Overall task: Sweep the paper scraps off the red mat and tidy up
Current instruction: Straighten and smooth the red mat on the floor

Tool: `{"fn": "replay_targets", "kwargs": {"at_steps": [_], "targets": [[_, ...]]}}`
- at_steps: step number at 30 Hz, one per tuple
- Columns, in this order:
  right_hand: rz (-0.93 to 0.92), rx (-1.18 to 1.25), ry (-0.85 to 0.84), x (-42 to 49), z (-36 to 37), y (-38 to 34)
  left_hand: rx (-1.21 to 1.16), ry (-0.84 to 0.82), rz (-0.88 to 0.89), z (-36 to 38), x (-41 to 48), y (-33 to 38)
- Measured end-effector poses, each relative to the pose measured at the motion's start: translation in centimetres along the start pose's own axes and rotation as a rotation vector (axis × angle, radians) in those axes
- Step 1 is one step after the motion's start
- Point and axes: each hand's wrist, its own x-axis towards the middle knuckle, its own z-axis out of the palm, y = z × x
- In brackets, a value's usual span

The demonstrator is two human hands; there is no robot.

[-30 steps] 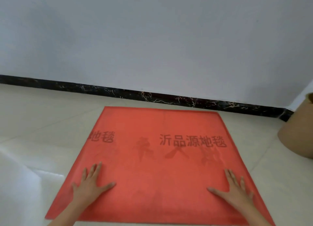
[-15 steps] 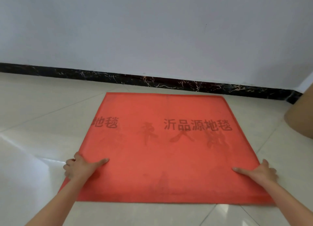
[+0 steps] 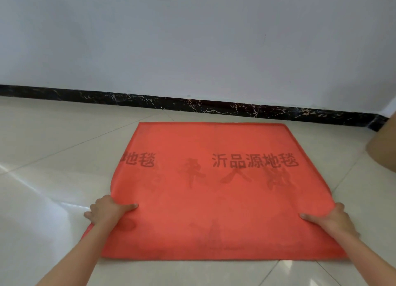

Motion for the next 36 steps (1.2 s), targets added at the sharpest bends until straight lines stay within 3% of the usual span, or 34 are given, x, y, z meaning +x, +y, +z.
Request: {"fn": "replay_targets", "kwargs": {"at_steps": [3,6,8,14,20,27,36], "targets": [[0.044,0.02,-0.022,-0.1,-0.1,0.0,-0.188,0.066,0.077,0.0,-1.0,-0.5],[0.074,0.147,-0.03,0.9,0.5,0.9,-0.541,0.06,0.042,-1.0,-0.7,-2.1],[0.078,0.282,0.01,0.1,0.1,0.6,-0.621,0.038,0.058,-1.7,-0.4,-3.6],[0.079,0.447,0.081,0.5,1.7,0.0,-0.648,0.094,0.057,-1.3,-2.9,-7.7],[-0.023,0.298,0.125,0.3,3.6,-4.0,-0.662,0.221,-0.065,-1.4,-4.1,-13.0],[-0.244,0.203,0.111,-5.0,5.7,-13.0,-0.62,0.336,-0.248,-2.3,-4.5,-19.8],[-0.495,0.187,0.07,-10.3,9.9,-23.0,-0.585,0.409,-0.341,-5.2,-3.4,-28.1]]}}
